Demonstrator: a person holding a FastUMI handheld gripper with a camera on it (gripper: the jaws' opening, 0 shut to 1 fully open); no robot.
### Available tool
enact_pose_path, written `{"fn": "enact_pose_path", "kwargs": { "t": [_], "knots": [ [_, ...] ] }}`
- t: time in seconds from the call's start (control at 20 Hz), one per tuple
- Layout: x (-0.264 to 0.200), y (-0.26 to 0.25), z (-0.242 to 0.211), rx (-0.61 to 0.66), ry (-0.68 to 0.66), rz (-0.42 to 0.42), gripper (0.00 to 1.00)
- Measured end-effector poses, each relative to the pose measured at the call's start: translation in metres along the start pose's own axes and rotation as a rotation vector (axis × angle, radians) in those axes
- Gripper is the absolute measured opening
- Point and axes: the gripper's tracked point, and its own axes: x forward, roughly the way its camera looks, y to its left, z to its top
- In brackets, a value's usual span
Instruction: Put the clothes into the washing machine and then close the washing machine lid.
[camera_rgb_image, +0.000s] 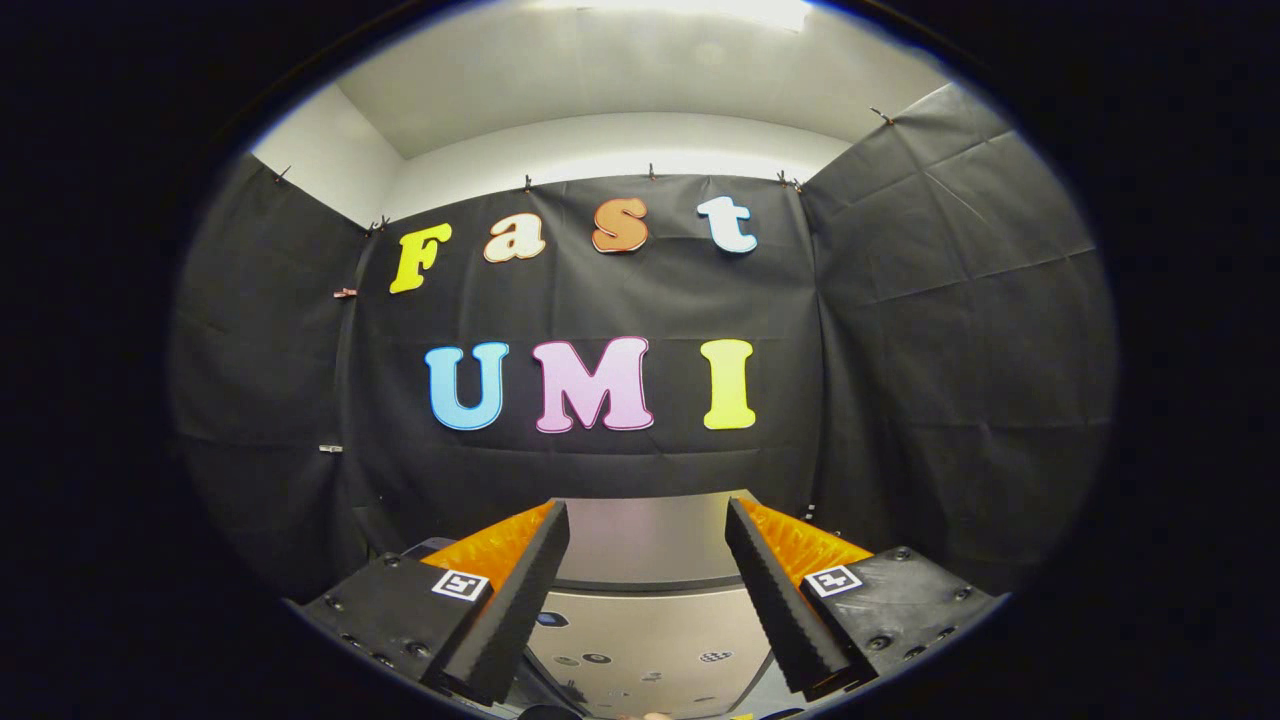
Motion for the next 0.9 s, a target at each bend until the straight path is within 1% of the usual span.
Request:
{"fn": "enact_pose_path", "kwargs": {
  "t": [0.9],
  "knots": [
    [0.0055, -0.0013, -0.0016, -0.006, 0.014, 0.008, 0.99]
  ]
}}
